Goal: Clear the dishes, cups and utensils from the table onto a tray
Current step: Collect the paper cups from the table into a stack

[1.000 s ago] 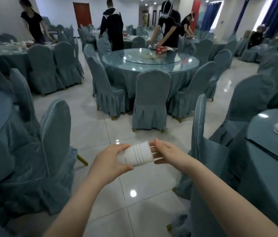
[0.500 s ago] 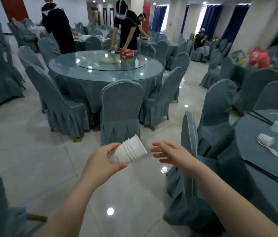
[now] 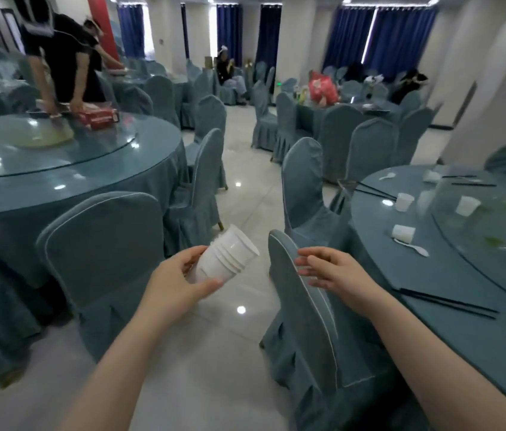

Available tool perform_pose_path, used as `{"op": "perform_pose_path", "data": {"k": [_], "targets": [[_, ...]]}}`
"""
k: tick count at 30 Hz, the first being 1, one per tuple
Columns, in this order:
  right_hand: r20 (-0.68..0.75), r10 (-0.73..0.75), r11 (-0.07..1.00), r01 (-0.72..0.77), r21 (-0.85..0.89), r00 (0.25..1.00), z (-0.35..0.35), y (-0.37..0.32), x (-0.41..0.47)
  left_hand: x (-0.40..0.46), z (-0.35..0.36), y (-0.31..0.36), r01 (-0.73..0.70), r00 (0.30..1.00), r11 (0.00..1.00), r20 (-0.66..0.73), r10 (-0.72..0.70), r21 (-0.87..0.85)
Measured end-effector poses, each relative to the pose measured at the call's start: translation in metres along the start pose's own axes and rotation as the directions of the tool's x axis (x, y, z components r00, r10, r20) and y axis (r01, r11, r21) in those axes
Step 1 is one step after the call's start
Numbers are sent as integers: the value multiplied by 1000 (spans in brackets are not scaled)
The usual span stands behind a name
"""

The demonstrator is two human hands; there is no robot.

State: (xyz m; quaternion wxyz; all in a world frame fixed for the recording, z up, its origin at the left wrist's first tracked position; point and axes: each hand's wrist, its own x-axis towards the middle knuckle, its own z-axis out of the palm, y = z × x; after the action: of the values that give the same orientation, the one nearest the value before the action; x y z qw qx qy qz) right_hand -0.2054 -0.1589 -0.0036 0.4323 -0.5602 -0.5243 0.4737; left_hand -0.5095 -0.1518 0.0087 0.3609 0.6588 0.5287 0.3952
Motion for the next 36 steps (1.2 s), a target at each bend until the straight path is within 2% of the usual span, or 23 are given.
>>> {"op": "perform_pose_path", "data": {"k": [4,13,18,26,31,36], "targets": [[-73,-17,1000,18,8,997,-18,2,86,96,4,-11,-33,999,999,26,33,-19],[-172,33,999,-31,14,985,-24,-5,275,294,1,-41,6,999,995,54,0,-97],[-271,42,999,-40,12,962,-32,-5,365,415,8,-59,-16,992,991,122,32,-130],[-539,157,987,-111,117,828,-58,28,457,583,50,-69,-69,938,983,325,123,-173],[-640,247,969,-183,166,728,-105,57,485,663,111,-64,-29,874,982,472,116,-188],[-758,290,956,-221,195,584,-169,90,512,735,189,-50,-36,839,979,525,140,-203]]}}
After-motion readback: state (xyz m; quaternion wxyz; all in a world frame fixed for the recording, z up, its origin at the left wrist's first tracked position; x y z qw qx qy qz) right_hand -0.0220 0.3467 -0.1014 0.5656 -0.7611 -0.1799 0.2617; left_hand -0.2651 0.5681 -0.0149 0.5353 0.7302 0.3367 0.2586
